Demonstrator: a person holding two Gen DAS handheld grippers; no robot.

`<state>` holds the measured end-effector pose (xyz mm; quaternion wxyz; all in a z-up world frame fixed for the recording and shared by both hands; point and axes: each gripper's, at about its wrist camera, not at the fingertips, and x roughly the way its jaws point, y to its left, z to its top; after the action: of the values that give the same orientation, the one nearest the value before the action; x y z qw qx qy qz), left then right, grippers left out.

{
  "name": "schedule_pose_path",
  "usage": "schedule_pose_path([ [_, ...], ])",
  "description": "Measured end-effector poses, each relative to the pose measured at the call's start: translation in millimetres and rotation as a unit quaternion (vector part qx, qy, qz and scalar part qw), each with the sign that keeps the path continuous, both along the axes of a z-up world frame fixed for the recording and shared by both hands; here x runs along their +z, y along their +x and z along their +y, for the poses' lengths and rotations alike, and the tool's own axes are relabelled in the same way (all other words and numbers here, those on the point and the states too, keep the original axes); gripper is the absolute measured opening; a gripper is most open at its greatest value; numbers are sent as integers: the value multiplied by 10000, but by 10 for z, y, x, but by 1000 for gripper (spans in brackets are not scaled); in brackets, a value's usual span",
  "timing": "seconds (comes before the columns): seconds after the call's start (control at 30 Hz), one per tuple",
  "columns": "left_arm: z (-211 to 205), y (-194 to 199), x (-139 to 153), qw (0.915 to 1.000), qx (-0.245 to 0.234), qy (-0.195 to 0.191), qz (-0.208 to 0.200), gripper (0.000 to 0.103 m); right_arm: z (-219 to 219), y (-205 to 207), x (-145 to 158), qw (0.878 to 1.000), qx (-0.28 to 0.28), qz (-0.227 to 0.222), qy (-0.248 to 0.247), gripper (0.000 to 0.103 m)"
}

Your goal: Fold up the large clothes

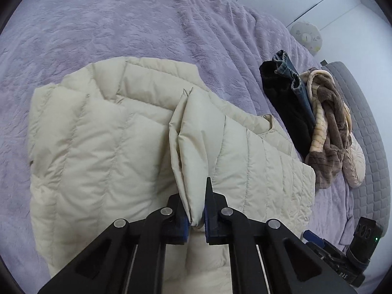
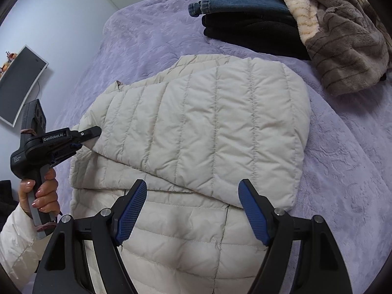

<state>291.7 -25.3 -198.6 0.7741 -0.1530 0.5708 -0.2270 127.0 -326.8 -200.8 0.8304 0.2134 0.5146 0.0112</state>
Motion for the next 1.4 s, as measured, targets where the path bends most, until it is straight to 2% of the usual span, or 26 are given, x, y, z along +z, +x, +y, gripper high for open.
schedule_pose_path([
  [0.13, 188, -224, -102, 9998, 119, 168, 81, 10, -154, -68, -24, 9996, -289, 36, 64, 80],
  [0.3, 310, -341, -246, 9992, 276, 180, 234, 10, -536, -52, -86, 9947, -999, 74, 250, 80],
  [0.33, 319, -341, -259, 9991, 291, 186, 243, 10, -606, -28, -85, 9935, -1090, 34, 322, 76],
  [0.37, 314, -335, -262, 9990, 295, 206, 249, 10, -662, 9, -83, 9927, -1147, 5, 367, 63],
  [0.4, 302, -328, -261, 9990, 289, 247, 237, 10, -702, 53, -78, 9923, -1177, -2, 374, 54],
  [0.43, 275, -320, -257, 9989, 274, 302, 209, 10, -727, 104, -73, 9922, -1195, -3, 359, 38],
  [0.47, 245, -312, -249, 9989, 253, 356, 179, 10, -737, 148, -66, 9923, -1188, -18, 358, 28],
  [0.53, 164, -293, -231, 9988, 213, 423, 131, 10, -723, 252, -66, 9935, -1070, -64, 377, 22],
  [0.63, 52, -278, -238, 9987, 181, 471, 113, 10, -639, 426, -142, 9965, -817, 49, 151, 21],
  [0.73, -25, -285, -270, 9984, 139, 551, 71, 10, -652, 546, -380, 9961, -797, 368, -105, 21],
  [0.77, -33, -291, -281, 9983, 130, 558, 61, 10, -686, 569, -474, 9954, -833, 458, -121, 14],
  [0.83, -31, -304, -296, 9983, 101, 569, 46, 10, -754, 593, -639, 9942, -903, 578, -39, 7],
  [0.9, -7, -316, -299, 9983, 64, 571, 52, 10, -781, 601, -729, 9941, -917, 580, 28, 5],
  [1.1, 273, -361, -157, 9968, 80, 800, -28, 10, -687, 622, -703, 9956, -709, 515, -323, 4],
  [1.23, 469, -368, 9, 9937, 177, 1081, -218, 10, -690, 628, -703, 9958, -714, 467, -329, 4],
  [1.4, 466, -350, 257, 9934, 96, 988, -582, 10, -674, 590, -693, 9958, -676, 460, -410, 4],
])
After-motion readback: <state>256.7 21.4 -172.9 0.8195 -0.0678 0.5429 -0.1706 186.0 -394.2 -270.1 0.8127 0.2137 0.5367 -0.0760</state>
